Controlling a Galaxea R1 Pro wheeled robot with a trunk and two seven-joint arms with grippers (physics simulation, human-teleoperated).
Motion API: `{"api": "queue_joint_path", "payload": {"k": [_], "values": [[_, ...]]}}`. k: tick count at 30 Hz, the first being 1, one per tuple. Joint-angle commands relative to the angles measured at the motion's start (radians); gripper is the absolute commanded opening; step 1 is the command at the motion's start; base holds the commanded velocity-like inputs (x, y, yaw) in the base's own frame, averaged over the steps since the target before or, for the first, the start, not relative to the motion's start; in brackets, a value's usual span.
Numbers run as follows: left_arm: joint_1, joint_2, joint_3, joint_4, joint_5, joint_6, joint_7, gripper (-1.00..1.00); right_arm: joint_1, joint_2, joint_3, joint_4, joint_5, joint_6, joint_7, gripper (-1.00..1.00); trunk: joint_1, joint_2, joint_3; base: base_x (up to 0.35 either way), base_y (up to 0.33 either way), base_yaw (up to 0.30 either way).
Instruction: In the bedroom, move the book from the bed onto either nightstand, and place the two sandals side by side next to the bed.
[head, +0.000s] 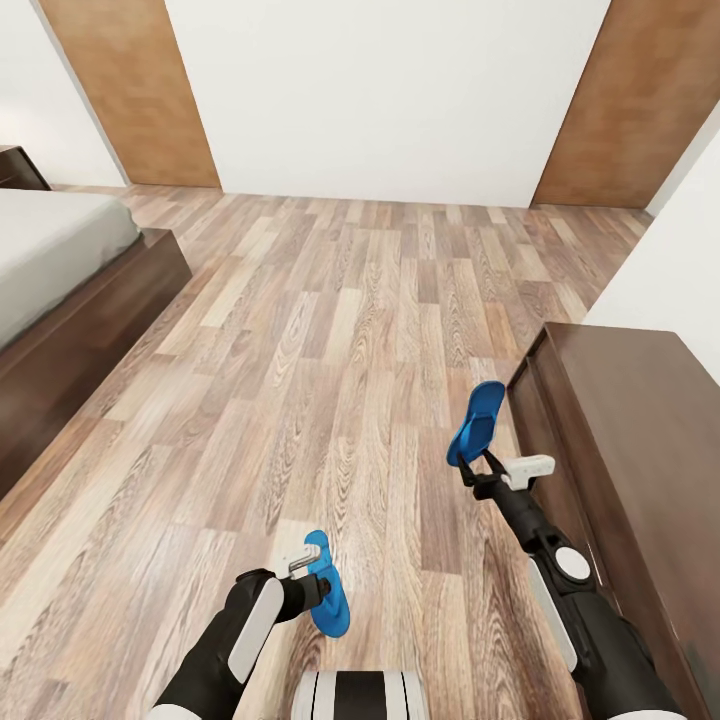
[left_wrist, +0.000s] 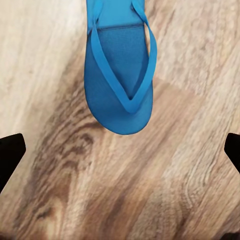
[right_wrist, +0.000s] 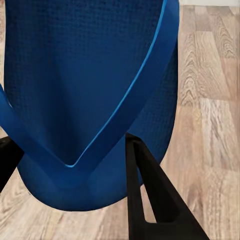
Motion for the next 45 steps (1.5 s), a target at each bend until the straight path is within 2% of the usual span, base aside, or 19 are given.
{"api": "queue_joint_path", "payload": {"k": [1, 4, 8, 10, 23, 33, 36, 38, 40, 41, 42, 43, 45], "values": [[-0.001, 0.000, -0.001, -0.001, 0.011, 0.002, 0.010, 1.00, 0.000, 0.000, -0.002, 0.001, -0.006, -0.018, 0.007, -1.00, 0.000, 0.000, -0.001, 0.000, 0.000, 0.000], [-0.001, 0.000, -0.001, -0.001, 0.011, 0.002, 0.010, 1.00, 0.000, 0.000, -0.002, 0.000, -0.006, -0.064, 0.007, -1.00, 0.000, 0.000, -0.001, 0.000, 0.000, 0.000], [-0.001, 0.001, -0.001, -0.001, 0.011, 0.002, 0.010, 1.00, 0.000, 0.000, -0.003, 0.002, -0.007, -0.145, 0.007, -1.00, 0.002, -0.001, -0.016, 0.000, 0.000, 0.000], [-0.001, 0.001, -0.001, -0.001, 0.011, 0.002, 0.010, 1.00, 0.001, -0.001, -0.003, 0.006, -0.007, -0.160, 0.008, -1.00, 0.003, -0.002, -0.024, 0.000, 0.000, 0.000], [-0.001, 0.000, -0.001, -0.001, 0.011, 0.002, 0.010, 1.00, 0.001, -0.001, -0.008, 0.020, -0.017, -0.169, 0.007, -1.00, 0.003, -0.002, -0.024, 0.000, 0.000, 0.000], [-0.001, -0.001, -0.001, -0.002, 0.011, 0.003, 0.010, 1.00, 0.001, -0.001, -0.009, 0.034, -0.024, -0.168, 0.011, -1.00, 0.007, -0.004, -0.063, 0.000, 0.000, 0.000], [-0.001, -0.001, -0.001, -0.002, 0.011, 0.003, 0.010, 1.00, 0.001, -0.002, -0.010, 0.034, -0.033, -0.168, 0.011, -1.00, 0.007, -0.004, -0.063, 0.000, 0.000, 0.000], [-0.001, -0.002, -0.001, -0.003, 0.012, 0.003, 0.010, 1.00, 0.001, -0.003, -0.011, 0.033, -0.060, -0.167, 0.011, -1.00, 0.007, -0.004, -0.063, 0.000, 0.000, 0.000], [0.000, -0.003, -0.002, -0.003, 0.012, 0.003, 0.010, 1.00, 0.001, -0.005, -0.014, 0.034, -0.134, -0.165, 0.012, -1.00, 0.007, -0.004, -0.063, 0.000, 0.000, 0.000], [-0.001, -0.004, -0.002, -0.003, 0.012, 0.003, 0.010, 1.00, 0.001, -0.006, -0.015, 0.035, -0.223, -0.163, 0.012, -1.00, 0.007, -0.004, -0.063, 0.000, 0.000, 0.000], [-0.001, -0.004, -0.002, -0.003, 0.012, 0.003, 0.010, 1.00, 0.001, -0.007, -0.015, 0.035, -0.290, -0.162, 0.012, -1.00, 0.007, -0.004, -0.063, 0.000, 0.000, 0.000], [-0.001, -0.004, -0.002, -0.003, 0.012, 0.003, 0.010, 1.00, 0.001, -0.007, -0.015, 0.035, -0.322, -0.162, 0.013, -1.00, 0.007, -0.004, -0.063, 0.000, 0.000, 0.000], [-0.001, -0.004, -0.002, -0.003, 0.012, 0.003, 0.010, 1.00, 0.001, -0.008, -0.014, 0.037, -0.427, -0.165, 0.015, -1.00, 0.007, -0.004, -0.066, 0.000, 0.000, 0.000]]}}
